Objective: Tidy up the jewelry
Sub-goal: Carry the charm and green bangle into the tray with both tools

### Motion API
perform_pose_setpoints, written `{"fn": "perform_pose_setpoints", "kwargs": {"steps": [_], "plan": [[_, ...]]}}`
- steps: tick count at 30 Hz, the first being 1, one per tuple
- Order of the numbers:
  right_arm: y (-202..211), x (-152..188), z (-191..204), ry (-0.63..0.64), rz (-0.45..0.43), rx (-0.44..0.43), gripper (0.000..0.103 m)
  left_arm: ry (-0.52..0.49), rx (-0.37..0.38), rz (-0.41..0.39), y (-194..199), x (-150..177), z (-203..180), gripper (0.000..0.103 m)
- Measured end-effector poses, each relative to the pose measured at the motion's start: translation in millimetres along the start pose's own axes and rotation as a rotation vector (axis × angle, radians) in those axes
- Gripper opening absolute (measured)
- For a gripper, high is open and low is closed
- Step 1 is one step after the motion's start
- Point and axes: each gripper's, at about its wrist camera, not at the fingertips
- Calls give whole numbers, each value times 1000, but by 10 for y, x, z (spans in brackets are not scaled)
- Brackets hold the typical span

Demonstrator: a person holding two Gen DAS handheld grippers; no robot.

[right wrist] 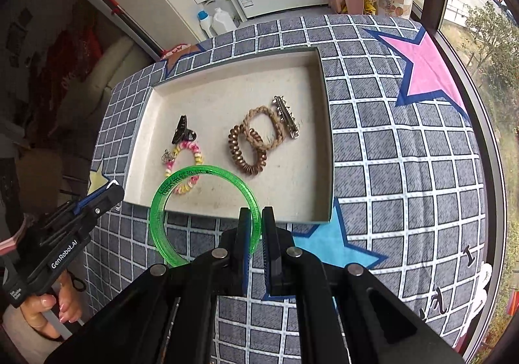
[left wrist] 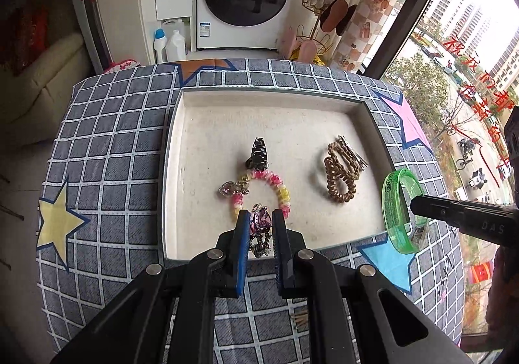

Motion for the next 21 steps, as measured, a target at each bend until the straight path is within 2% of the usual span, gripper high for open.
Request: {"fn": "perform_pose_setpoints", "kwargs": {"steps": [10,21], "plan": [[-331,-425,-165,8,17,26,7,14,-49,24,-402,-152,-81,25],[-668,-665,-366,-17,52,22,7,-3,-113,57,-758,-174,-100,25]]}}
Point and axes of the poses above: each gripper's, at about its wrist camera, not at the fingertips, and y roughly against the way its jaws point, z to its left, x to its underside, and after that the axes turned 14 degrees about y, right-handed
